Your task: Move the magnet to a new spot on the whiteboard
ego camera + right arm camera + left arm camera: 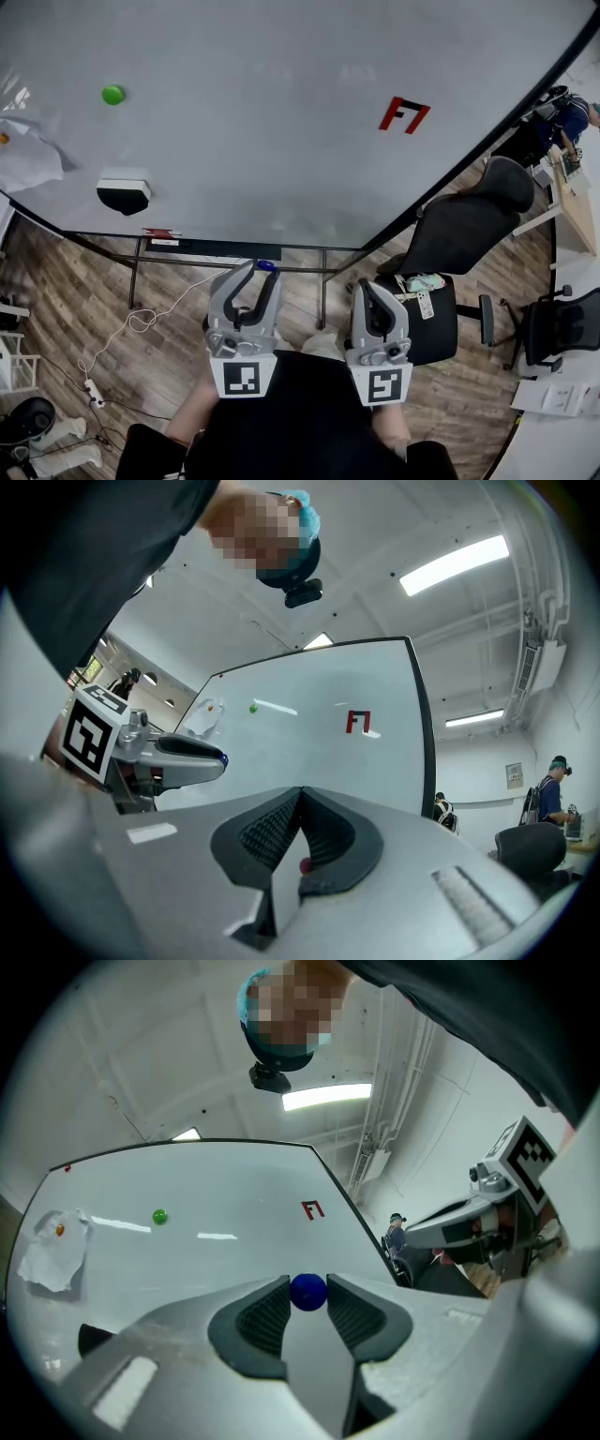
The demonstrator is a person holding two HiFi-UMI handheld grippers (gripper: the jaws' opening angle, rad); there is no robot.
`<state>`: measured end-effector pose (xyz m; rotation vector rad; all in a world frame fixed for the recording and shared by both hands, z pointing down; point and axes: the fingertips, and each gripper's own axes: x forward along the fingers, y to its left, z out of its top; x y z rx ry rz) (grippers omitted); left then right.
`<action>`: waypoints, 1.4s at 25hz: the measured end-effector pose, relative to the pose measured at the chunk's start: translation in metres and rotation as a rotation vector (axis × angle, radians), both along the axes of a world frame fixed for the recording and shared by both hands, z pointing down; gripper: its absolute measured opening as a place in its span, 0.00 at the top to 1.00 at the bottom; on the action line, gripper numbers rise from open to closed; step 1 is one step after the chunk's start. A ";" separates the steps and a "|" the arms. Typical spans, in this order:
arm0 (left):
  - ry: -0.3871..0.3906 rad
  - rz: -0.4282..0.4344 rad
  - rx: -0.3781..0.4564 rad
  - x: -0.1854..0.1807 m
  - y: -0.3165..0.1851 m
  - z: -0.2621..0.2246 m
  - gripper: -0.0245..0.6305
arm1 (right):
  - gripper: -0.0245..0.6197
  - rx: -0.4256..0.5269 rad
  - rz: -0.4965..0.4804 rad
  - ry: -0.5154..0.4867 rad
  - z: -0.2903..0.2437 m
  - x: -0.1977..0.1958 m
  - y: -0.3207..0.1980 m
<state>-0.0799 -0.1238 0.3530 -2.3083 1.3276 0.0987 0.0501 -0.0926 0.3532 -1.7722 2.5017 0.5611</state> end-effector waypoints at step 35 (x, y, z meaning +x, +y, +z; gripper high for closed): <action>0.017 0.029 0.048 0.020 -0.038 -0.023 0.76 | 0.96 -0.003 0.087 0.007 0.003 0.022 -0.004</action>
